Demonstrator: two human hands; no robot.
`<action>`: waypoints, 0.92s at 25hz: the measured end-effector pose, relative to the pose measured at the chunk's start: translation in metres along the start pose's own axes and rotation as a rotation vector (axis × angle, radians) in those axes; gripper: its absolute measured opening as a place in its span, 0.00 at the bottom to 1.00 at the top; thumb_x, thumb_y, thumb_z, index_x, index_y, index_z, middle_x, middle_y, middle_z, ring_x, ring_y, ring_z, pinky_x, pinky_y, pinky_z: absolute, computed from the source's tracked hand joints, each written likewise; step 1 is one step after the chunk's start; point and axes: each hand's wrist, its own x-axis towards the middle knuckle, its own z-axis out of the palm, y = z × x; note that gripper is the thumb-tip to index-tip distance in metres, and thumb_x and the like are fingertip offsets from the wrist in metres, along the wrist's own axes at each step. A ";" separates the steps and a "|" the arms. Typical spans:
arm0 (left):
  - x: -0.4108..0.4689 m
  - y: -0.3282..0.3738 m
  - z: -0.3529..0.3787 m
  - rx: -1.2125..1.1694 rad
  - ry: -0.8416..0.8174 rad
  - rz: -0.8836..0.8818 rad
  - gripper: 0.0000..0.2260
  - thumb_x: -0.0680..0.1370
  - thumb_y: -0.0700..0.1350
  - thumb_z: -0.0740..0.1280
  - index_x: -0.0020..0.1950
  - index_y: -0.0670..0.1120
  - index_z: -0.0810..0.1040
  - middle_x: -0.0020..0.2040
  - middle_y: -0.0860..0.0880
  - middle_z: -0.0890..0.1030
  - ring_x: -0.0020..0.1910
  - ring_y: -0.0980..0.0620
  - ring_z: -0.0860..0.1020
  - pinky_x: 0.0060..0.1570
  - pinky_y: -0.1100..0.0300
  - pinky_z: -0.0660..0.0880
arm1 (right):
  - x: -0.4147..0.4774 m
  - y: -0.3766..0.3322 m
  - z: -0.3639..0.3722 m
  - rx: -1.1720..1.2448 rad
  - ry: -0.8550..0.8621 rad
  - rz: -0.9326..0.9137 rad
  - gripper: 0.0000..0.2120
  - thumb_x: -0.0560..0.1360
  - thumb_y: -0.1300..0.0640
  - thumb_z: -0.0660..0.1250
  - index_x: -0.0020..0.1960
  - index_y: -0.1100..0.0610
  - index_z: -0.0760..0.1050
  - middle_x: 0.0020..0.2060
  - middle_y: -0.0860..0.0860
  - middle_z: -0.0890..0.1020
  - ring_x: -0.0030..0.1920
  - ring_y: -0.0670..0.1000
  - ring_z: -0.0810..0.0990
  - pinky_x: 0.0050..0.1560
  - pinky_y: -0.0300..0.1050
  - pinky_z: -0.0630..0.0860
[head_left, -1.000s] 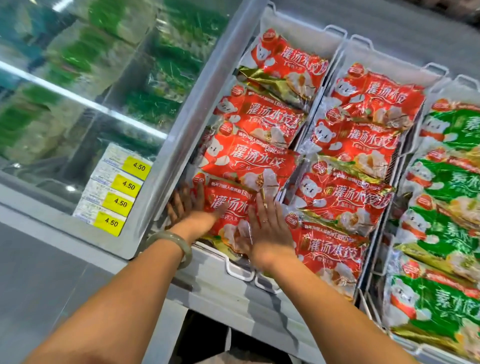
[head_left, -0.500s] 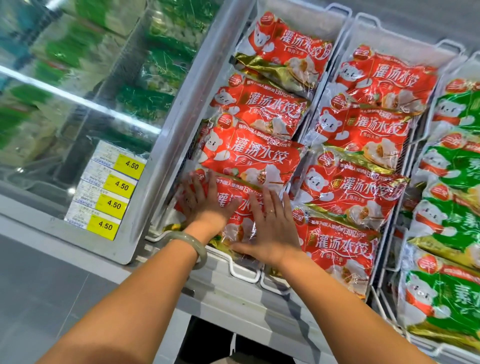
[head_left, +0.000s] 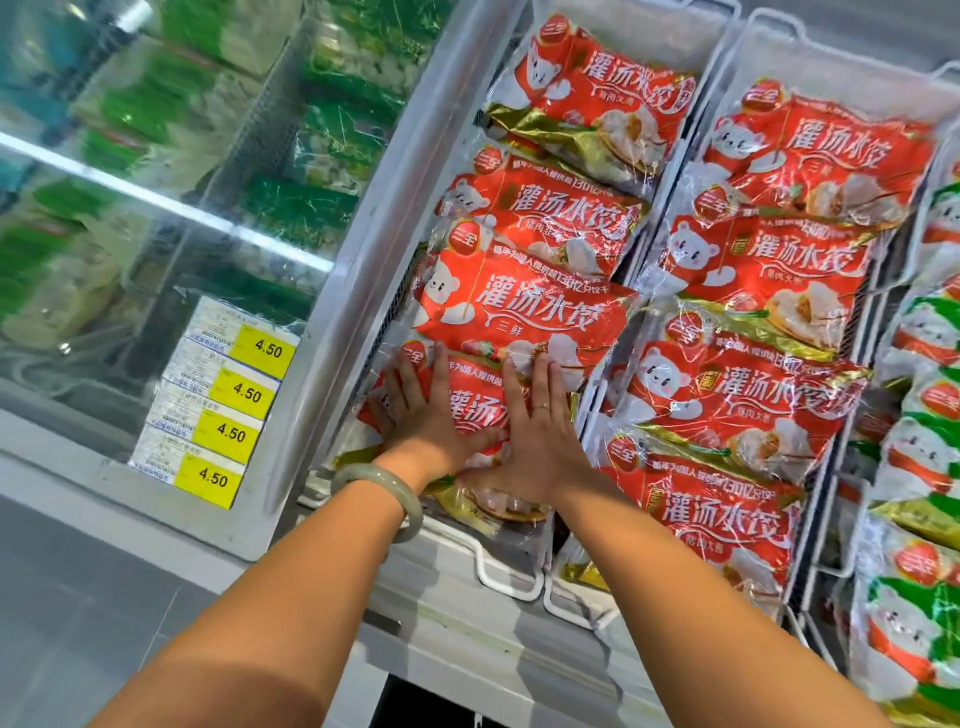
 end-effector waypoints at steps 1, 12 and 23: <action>0.002 0.000 -0.001 -0.001 0.022 0.010 0.57 0.64 0.71 0.67 0.72 0.58 0.26 0.74 0.44 0.26 0.75 0.42 0.30 0.73 0.39 0.37 | 0.004 0.000 0.000 0.012 0.008 0.004 0.67 0.56 0.28 0.70 0.73 0.44 0.24 0.72 0.55 0.24 0.71 0.57 0.22 0.69 0.52 0.31; 0.025 0.071 -0.049 -0.178 0.242 0.146 0.34 0.79 0.61 0.52 0.75 0.58 0.32 0.77 0.49 0.31 0.75 0.47 0.30 0.73 0.45 0.32 | 0.021 0.006 -0.055 -0.113 0.450 -0.089 0.36 0.75 0.50 0.58 0.78 0.56 0.48 0.78 0.57 0.45 0.78 0.56 0.42 0.77 0.55 0.47; 0.075 0.076 -0.037 -0.005 0.191 0.085 0.36 0.75 0.68 0.52 0.72 0.64 0.30 0.76 0.47 0.29 0.77 0.40 0.38 0.75 0.44 0.42 | 0.094 0.032 -0.097 -0.354 0.139 -0.029 0.55 0.62 0.26 0.60 0.76 0.44 0.34 0.76 0.57 0.35 0.76 0.60 0.34 0.74 0.65 0.48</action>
